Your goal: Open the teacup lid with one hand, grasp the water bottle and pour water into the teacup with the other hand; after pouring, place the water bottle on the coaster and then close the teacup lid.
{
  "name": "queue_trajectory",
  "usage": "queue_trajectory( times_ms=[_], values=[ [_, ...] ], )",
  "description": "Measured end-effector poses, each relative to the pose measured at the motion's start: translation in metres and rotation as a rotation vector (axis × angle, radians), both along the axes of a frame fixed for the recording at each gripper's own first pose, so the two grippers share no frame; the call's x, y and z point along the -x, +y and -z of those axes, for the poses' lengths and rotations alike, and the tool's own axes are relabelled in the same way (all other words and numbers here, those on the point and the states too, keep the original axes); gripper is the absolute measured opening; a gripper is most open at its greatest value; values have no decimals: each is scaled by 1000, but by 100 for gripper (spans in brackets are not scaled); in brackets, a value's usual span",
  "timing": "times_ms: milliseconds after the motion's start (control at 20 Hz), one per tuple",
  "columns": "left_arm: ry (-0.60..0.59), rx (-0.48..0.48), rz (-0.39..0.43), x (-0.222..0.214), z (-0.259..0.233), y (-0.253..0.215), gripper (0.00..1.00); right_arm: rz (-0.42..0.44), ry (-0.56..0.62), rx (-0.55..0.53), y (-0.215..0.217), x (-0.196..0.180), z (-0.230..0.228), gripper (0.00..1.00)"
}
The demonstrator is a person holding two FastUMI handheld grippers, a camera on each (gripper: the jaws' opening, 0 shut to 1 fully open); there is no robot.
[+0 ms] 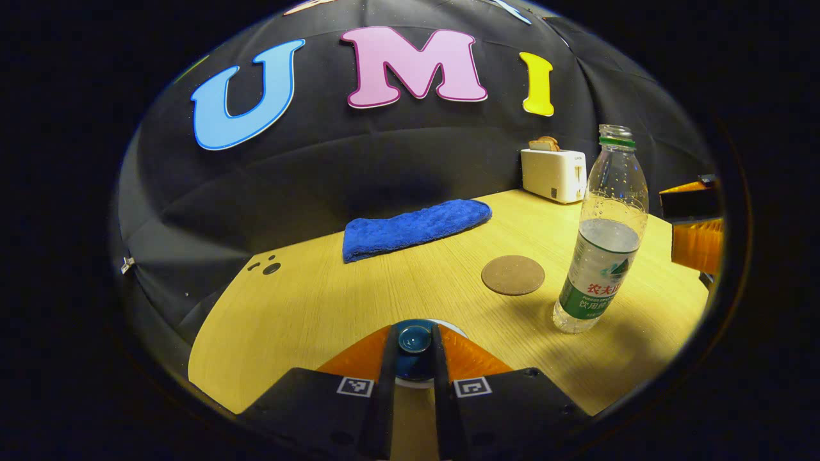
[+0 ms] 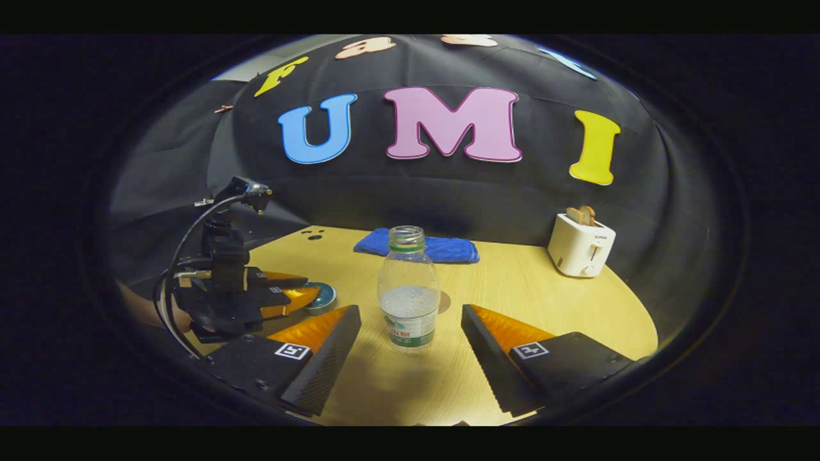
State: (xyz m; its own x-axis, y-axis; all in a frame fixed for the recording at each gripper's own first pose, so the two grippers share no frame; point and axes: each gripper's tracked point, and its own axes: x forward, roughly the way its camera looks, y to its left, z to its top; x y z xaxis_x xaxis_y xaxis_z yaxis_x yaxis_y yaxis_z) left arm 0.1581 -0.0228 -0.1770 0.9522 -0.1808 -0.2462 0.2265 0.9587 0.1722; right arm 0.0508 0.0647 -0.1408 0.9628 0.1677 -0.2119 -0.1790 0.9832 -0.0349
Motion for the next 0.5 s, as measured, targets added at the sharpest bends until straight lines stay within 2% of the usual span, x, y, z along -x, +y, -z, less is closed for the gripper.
queue_trajectory(
  times_ms=[200, 250, 350, 500],
  values=[
    [-6, 28, 8, 1, -3, -2, 28, -10, 1, 11, 5, -9, 15, 98],
    [-16, 39, 9, 2, -8, -2, 24, -7, 1, 8, 6, -12, 17, 98],
    [-36, 58, 9, 3, -21, 0, 27, 5, 5, -6, 6, -15, 21, 98],
    [-71, 87, 0, 9, -40, 6, 27, 33, 4, -18, 2, -23, 25, 98]
  ],
)
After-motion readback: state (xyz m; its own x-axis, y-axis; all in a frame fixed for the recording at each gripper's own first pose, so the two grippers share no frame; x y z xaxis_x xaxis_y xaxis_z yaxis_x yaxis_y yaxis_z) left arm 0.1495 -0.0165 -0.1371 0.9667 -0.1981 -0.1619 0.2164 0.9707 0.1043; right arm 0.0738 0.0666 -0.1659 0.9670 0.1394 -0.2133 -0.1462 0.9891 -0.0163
